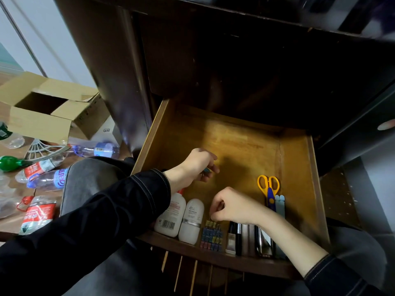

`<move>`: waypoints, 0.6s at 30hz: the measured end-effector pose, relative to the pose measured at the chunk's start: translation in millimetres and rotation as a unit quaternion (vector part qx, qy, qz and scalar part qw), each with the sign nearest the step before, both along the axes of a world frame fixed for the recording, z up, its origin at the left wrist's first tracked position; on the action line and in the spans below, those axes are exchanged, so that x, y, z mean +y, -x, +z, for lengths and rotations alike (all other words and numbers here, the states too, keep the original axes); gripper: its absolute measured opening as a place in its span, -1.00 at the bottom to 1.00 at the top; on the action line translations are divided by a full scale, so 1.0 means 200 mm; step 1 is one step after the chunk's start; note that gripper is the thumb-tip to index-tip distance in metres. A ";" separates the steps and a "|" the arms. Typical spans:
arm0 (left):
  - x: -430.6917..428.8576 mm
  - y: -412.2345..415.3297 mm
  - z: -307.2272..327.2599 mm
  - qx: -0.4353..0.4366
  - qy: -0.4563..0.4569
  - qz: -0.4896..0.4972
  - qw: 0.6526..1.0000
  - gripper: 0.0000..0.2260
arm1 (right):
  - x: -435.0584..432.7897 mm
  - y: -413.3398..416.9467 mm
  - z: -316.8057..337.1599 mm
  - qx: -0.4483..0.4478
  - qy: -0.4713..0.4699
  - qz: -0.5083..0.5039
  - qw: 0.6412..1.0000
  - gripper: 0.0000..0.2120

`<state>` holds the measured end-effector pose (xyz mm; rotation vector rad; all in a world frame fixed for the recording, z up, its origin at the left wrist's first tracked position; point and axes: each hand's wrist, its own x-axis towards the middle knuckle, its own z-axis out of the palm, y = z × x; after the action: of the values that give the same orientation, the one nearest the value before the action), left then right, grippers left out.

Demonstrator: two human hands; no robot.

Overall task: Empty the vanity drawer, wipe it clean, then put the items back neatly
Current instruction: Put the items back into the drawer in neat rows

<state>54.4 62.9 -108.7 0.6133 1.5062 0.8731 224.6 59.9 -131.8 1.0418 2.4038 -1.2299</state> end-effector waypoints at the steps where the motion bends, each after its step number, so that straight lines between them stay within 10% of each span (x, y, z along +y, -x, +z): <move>1: 0.00 0.00 0.00 0.000 0.002 0.001 1.000 -0.69 | 0.00 0.00 0.00 -0.001 0.002 0.002 1.000 -0.90; 18: 0.00 -0.01 0.04 -0.079 0.040 0.038 0.995 -0.77 | 0.01 0.00 0.00 -0.020 -0.016 -0.032 0.999 -0.77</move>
<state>57.3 62.3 -101.2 0.4202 1.4206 0.8933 224.2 61.3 -131.7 1.1492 2.3847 -1.1823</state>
